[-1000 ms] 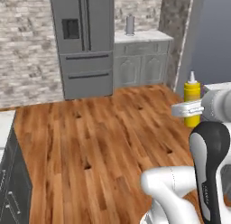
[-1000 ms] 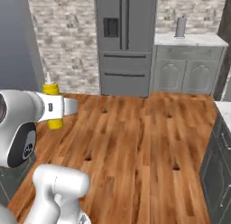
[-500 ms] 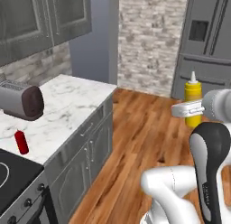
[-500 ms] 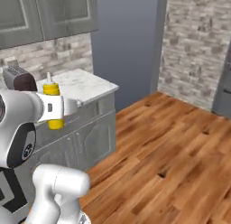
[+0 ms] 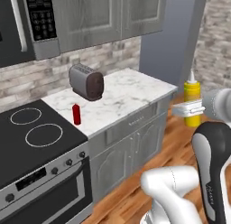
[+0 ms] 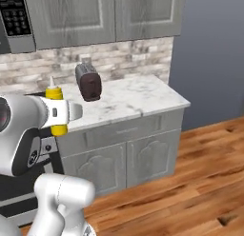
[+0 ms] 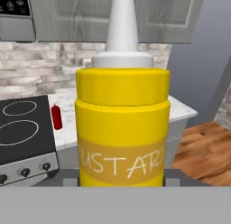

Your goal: Take 2 condiments from the cabinet and move them on the counter near the stove.Make sure the condiments are lined up with each other, next to each other.

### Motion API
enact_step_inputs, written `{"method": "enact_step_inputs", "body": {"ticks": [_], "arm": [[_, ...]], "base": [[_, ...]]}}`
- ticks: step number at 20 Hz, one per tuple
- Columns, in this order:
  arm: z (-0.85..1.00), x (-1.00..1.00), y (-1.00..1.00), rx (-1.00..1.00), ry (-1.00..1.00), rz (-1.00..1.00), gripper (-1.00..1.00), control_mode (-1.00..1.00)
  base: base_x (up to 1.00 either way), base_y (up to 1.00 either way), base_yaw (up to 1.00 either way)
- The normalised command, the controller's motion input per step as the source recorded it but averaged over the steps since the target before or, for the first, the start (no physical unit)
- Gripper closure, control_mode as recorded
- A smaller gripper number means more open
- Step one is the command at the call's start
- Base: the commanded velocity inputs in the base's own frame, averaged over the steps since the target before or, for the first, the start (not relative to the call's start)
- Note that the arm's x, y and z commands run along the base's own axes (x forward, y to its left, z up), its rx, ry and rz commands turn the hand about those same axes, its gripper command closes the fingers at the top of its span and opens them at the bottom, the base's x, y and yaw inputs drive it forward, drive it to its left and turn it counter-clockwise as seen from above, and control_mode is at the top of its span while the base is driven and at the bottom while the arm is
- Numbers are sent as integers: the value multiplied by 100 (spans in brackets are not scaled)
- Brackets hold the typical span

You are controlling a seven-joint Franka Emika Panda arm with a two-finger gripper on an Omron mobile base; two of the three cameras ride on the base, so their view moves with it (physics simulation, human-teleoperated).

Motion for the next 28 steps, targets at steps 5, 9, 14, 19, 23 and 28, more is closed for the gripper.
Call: {"method": "enact_step_inputs", "body": {"ticks": [5,9,14,19,23,28], "arm": [[0,0,0,0,0,0,100,100],[0,0,0,0,0,0,100,100],[0,0,0,0,0,0,100,100],[0,0,0,0,0,0,100,100],[0,0,0,0,0,0,100,100],[0,0,0,0,0,0,100,100]], "base": [[12,24,29],[8,47,21],[0,55,32],[18,26,45],[48,2,45],[41,-15,24]]}}
